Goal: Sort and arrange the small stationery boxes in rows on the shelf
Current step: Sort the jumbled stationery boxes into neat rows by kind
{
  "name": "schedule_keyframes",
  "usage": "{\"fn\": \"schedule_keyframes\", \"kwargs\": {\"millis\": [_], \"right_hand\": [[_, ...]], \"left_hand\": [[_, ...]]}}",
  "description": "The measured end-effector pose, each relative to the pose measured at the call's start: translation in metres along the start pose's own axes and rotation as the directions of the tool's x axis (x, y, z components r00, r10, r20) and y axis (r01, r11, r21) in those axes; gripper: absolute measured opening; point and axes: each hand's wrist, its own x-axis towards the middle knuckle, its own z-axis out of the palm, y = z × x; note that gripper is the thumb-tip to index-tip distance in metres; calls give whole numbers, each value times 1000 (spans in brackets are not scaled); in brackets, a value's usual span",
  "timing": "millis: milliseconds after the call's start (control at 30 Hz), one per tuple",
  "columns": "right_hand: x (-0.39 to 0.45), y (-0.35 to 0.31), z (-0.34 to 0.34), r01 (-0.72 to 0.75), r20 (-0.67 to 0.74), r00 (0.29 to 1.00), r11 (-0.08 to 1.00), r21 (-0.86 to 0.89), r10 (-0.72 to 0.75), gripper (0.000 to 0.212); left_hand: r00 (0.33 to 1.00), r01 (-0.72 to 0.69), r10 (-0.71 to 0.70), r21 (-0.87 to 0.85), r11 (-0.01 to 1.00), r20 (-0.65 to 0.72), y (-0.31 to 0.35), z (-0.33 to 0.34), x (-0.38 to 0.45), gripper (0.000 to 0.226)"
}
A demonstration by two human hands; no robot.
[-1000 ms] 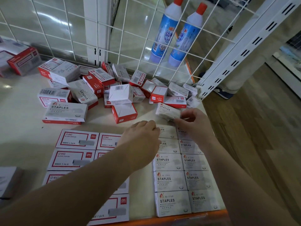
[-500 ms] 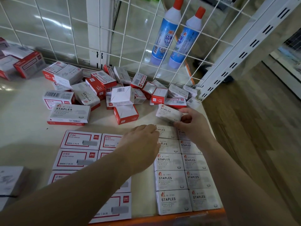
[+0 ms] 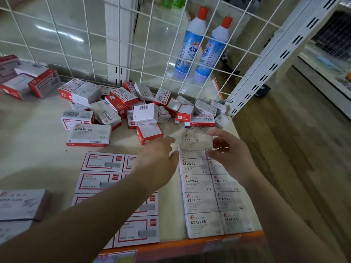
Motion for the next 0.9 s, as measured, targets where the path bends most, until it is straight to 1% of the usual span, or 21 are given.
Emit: {"fn": "schedule_keyframes", "kwargs": {"millis": [100,200,267,333,433,567,733,900], "right_hand": [[-6,-4,4,28,21,999,1000,9,-28,46],[-11,-9,8,75,23,997,997,14,-75,46],[-14,-10,9,93,9,996,995,28,-93,49],[-18,-9,9,89,9,996,996,21,-90,48],[-24,-7,6,65,14,998,997,27,-66,47],[-28,-5,2,64,8,998,998,25,-64,47],[-28,-4,-1,78,13,997,996,37,-78,48],[-21,0,-2,72,54,996,997,-8,-72,50]], "left_hand": [[999,10,-9,-34,999,33,0,-2,-2,42],[999,17,-15,-70,997,30,0,-2,-4,38],[999,40,-37,-129,991,22,-2,0,-5,35],[997,75,-70,-198,977,32,-3,3,-6,33],[995,96,-88,-251,963,45,-3,7,-7,32],[996,84,-77,-258,962,34,0,10,-7,30],[995,100,-94,-253,962,37,1,12,-7,26],[993,115,-106,-280,953,47,-1,15,-4,21]]}}
